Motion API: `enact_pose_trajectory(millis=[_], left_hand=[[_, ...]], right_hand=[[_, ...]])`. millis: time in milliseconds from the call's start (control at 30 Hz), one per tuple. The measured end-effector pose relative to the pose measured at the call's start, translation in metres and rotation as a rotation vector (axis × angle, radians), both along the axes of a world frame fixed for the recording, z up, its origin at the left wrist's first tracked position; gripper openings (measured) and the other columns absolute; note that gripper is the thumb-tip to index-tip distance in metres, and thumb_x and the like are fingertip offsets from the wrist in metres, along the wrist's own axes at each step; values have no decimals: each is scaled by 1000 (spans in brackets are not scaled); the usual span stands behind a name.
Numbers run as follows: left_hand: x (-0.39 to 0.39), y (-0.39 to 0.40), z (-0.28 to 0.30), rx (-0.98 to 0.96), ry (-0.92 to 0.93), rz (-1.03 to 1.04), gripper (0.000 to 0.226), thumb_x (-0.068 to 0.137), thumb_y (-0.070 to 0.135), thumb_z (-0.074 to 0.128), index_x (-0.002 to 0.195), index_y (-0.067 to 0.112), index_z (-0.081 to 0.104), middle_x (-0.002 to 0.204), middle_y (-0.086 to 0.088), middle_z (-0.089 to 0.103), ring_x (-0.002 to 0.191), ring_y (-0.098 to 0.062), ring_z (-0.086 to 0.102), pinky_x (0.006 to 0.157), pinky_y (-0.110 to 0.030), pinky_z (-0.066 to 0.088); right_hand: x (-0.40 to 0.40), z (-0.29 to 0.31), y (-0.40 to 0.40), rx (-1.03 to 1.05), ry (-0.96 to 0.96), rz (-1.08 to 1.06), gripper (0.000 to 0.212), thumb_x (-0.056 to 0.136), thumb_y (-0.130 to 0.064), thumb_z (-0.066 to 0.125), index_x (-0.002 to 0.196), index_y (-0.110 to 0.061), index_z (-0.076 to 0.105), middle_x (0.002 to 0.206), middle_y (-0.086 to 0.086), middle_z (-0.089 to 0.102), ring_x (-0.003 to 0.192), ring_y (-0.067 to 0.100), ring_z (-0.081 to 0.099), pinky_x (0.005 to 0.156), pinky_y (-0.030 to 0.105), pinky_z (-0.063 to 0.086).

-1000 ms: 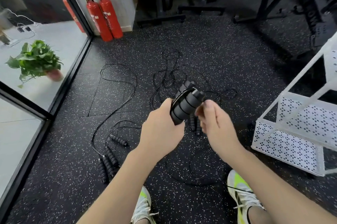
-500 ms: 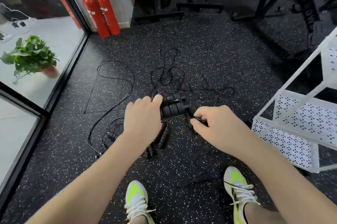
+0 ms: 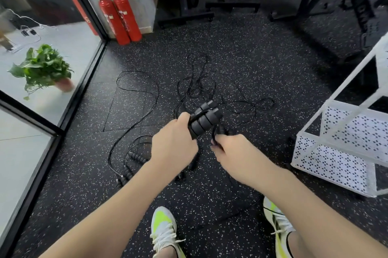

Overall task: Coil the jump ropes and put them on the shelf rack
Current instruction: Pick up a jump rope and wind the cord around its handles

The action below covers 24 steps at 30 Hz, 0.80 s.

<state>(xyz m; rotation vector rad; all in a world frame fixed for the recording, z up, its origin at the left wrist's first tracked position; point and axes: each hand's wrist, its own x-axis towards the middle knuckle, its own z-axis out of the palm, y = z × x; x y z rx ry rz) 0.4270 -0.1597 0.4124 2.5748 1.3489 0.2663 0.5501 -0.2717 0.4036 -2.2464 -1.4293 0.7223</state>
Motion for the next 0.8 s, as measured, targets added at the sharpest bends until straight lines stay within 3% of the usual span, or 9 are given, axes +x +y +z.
enact_pose_trajectory(millis=[100,200,267,367,467,567,700,800], left_hand=[[6,-7,-8,120,111,-88,30,89,24,61,110,24,40,101,1,58,93,-30,60,71,-36,37],[6,3,-14,279,292,-181,40,92,25,57,127,23,40,112,-2,59,105,-28,59,82,-37,38],[2,12,-17,342,347,-252,41,95,24,54,132,23,38,113,-1,58,105,-26,57,87,-38,40],[-5,16,-21,396,348,-370,43,91,22,58,131,23,41,107,-1,58,98,-27,57,84,-39,40],[-13,16,-29,431,286,-472,58,65,23,82,116,19,53,87,-2,59,77,-27,57,69,-40,45],[-17,14,-32,440,223,-547,68,52,24,87,113,18,58,86,-2,60,74,-28,58,68,-41,47],[-22,11,-29,442,131,-649,79,47,22,87,119,17,55,97,-3,64,83,-29,62,74,-45,51],[-26,11,-24,465,10,-657,76,49,17,82,121,17,55,102,-3,66,88,-30,64,77,-44,50]], right_hand=[[-14,3,1,3,9,51,21,103,-32,47,88,-17,50,78,-1,54,60,13,50,54,29,38],[-6,18,-4,13,-104,110,27,105,-33,43,84,-17,53,76,-2,54,57,7,42,48,20,27],[5,26,-6,38,-143,121,28,104,-37,46,85,-20,59,73,-4,57,56,8,48,49,24,31],[20,29,-8,108,-85,90,28,94,-50,62,80,-26,65,67,-9,61,58,9,56,53,27,39],[36,28,-9,139,6,-24,39,68,-64,79,74,-28,65,68,-10,64,65,7,58,58,30,47],[50,27,-11,185,185,-66,36,59,-53,90,73,-29,68,71,-11,67,64,8,59,60,25,46],[66,23,-16,305,352,-27,10,72,-31,89,74,-33,79,85,-13,71,79,7,65,73,23,48],[69,16,-16,343,506,11,6,79,-22,83,83,-26,83,91,-7,74,82,12,68,79,25,52]])
